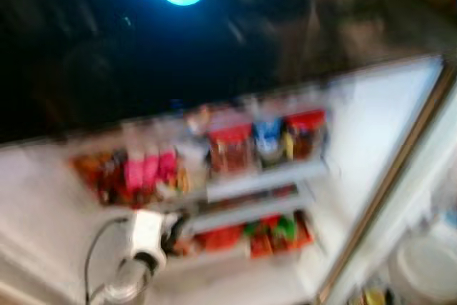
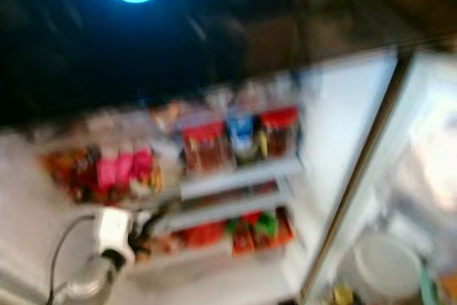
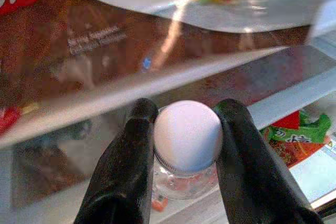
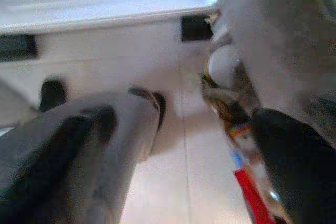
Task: Restocking fridge
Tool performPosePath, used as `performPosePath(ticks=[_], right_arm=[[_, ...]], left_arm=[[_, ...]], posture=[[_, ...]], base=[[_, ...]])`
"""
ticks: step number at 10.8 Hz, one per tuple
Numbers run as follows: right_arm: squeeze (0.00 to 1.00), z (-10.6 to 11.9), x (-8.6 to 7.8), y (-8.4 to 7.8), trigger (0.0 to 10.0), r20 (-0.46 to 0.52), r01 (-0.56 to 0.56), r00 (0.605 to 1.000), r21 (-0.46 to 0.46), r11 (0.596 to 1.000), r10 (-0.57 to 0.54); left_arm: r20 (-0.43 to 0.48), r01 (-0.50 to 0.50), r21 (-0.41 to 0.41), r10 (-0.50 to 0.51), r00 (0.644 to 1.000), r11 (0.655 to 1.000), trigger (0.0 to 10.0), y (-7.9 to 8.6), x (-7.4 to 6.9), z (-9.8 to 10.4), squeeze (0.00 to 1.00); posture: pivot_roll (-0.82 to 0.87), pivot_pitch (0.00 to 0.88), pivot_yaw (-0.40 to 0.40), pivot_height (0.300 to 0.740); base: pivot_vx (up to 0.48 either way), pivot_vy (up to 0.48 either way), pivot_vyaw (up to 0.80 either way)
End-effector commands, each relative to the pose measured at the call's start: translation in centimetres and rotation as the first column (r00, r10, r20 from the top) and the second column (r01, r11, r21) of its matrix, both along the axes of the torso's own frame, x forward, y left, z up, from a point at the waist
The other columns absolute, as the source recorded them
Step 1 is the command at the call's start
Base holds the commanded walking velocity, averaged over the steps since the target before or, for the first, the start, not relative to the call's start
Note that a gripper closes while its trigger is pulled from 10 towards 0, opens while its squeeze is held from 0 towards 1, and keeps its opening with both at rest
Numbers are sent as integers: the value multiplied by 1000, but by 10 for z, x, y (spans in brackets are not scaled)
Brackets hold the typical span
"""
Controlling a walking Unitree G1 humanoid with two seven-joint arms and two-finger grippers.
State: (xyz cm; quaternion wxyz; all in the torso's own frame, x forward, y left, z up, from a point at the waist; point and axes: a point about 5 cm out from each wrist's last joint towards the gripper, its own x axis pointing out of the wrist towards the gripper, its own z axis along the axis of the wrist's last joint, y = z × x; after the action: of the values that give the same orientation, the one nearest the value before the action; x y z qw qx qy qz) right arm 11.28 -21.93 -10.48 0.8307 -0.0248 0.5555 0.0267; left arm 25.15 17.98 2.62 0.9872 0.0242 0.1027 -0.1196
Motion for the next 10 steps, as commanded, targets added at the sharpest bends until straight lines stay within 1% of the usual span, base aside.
performPosePath(ticks=[1,4,6,7,8,9,10], right_arm=[[0,2,9,7,10000,31,-45,998,-14,999,45],[0,2,10,8,10000,33,-52,998,-3,999,52],[0,2,11,9,10000,33,-74,997,-4,997,74],[0,2,11,10,10000,28,-109,994,-10,994,109],[0,2,11,10,10000,28,-103,994,-9,995,103],[0,2,12,10,10000,27,-111,993,-11,994,111],[0,2,13,10,10000,26,-126,992,-13,992,127]], left_arm=[[-25,-40,11,40,999,999,10000,15,-5,-3,0],[-33,-43,22,44,998,999,10000,16,-6,-3,0],[-34,-48,28,48,998,998,10000,18,-9,-3,0],[-33,-40,30,41,999,999,10000,18,-12,0,0],[-57,-12,24,13,998,1000,10000,17,-20,0,0],[-77,-12,33,14,997,999,10000,18,-26,-2,0],[-91,-27,42,31,995,999,10000,21,-29,-5,0]], posture=[[4,0,38,740],[2,0,43,740],[-1,0,46,740],[-1,0,47,740],[-5,0,57,740],[4,0,55,740],[8,0,53,740]], base=[[0,0,0],[0,0,0],[0,0,0],[0,0,0],[0,0,0],[0,0,0],[0,0,0]])
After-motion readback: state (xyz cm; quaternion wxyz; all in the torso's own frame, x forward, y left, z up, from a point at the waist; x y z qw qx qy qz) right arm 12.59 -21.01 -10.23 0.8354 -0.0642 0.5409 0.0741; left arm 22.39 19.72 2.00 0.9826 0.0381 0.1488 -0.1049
